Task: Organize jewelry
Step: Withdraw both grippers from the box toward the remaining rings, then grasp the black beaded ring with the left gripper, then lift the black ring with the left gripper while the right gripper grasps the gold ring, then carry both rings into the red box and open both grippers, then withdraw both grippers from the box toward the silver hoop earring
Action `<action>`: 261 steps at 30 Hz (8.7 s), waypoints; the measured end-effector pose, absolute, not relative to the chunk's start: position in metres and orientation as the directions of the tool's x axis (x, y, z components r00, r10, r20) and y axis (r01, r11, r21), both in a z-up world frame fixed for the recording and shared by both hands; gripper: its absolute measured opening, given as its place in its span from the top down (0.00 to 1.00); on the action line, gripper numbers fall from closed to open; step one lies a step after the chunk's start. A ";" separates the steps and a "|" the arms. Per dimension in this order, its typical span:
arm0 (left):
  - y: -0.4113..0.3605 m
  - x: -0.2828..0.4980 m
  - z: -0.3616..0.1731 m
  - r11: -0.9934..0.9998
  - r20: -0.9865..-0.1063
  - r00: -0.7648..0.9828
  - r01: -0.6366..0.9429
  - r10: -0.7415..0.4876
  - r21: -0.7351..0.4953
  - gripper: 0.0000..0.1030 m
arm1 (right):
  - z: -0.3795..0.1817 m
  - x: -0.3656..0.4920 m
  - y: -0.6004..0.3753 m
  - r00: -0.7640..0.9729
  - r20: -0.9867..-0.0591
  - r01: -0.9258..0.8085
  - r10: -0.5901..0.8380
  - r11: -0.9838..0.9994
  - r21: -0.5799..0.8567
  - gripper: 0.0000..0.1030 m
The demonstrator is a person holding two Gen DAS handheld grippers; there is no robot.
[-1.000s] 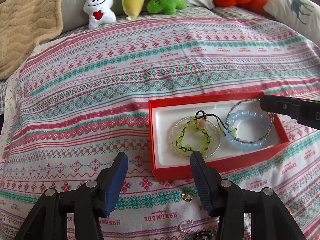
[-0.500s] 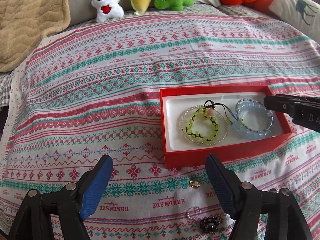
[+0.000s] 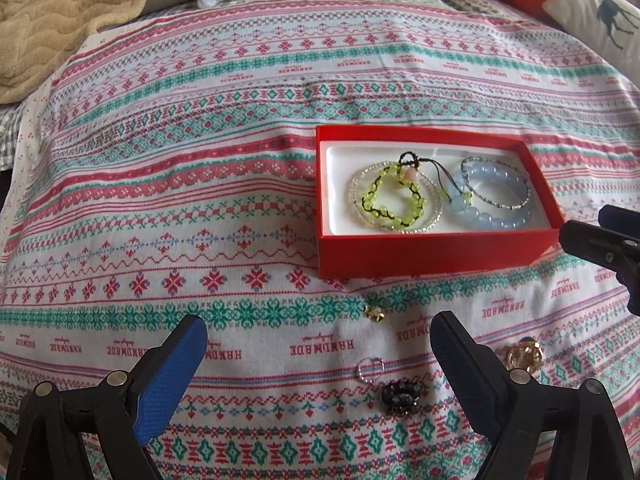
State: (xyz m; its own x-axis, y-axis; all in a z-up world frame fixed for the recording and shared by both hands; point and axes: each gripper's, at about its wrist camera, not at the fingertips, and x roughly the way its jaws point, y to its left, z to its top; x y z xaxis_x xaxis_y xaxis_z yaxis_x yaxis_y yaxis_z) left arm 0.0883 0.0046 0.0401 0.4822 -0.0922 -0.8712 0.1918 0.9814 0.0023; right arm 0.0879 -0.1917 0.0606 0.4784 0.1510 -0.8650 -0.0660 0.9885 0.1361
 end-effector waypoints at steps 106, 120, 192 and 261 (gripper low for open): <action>-0.011 0.063 -0.017 0.955 -0.929 0.273 0.229 -0.249 -0.188 0.77 | -0.011 0.069 -0.129 0.214 -0.969 -0.174 0.123 0.981 0.086 0.57; -0.013 0.060 -0.010 0.953 -0.925 0.291 0.248 -0.243 -0.173 0.77 | 0.004 0.071 -0.139 0.243 -0.958 -0.163 0.155 0.980 0.117 0.71; -0.018 0.139 0.031 0.960 -0.832 0.488 0.224 -0.262 -0.170 0.45 | 0.062 0.119 -0.196 0.478 -0.831 -0.093 0.283 0.958 0.272 0.56; 0.007 0.051 -0.029 0.946 -0.920 0.369 0.324 -0.129 -0.003 0.25 | -0.016 0.053 -0.142 0.298 -0.945 -0.238 0.135 0.969 0.063 0.72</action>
